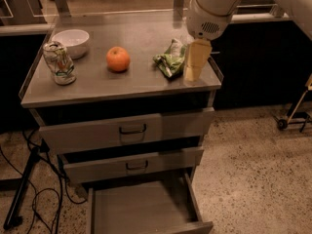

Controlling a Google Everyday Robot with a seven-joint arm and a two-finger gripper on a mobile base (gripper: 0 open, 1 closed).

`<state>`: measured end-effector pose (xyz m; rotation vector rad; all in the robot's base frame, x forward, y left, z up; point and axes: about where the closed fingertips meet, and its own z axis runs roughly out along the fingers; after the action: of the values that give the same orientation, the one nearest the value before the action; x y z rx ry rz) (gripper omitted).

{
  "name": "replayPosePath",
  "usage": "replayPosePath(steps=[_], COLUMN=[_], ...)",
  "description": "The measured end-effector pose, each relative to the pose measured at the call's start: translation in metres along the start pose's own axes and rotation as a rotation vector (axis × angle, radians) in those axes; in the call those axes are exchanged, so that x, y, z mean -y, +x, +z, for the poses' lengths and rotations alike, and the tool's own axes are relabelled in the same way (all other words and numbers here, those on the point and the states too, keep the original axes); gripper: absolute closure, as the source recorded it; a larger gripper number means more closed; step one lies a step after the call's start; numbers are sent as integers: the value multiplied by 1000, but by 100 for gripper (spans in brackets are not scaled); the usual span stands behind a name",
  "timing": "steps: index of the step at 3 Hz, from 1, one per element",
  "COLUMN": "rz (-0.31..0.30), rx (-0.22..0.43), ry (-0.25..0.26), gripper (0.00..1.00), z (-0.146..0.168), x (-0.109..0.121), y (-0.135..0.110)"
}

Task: Place orange into bottom drawer

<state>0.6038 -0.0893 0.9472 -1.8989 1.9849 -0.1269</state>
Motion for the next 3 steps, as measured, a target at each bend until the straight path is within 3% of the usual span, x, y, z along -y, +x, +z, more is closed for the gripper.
replayPosePath(steps=[1,3], rz=[-20,-125], rx=[8,19], ry=[10,-3], gripper=[0,0], z=[0,17], x=[4,28], y=[-10,-67])
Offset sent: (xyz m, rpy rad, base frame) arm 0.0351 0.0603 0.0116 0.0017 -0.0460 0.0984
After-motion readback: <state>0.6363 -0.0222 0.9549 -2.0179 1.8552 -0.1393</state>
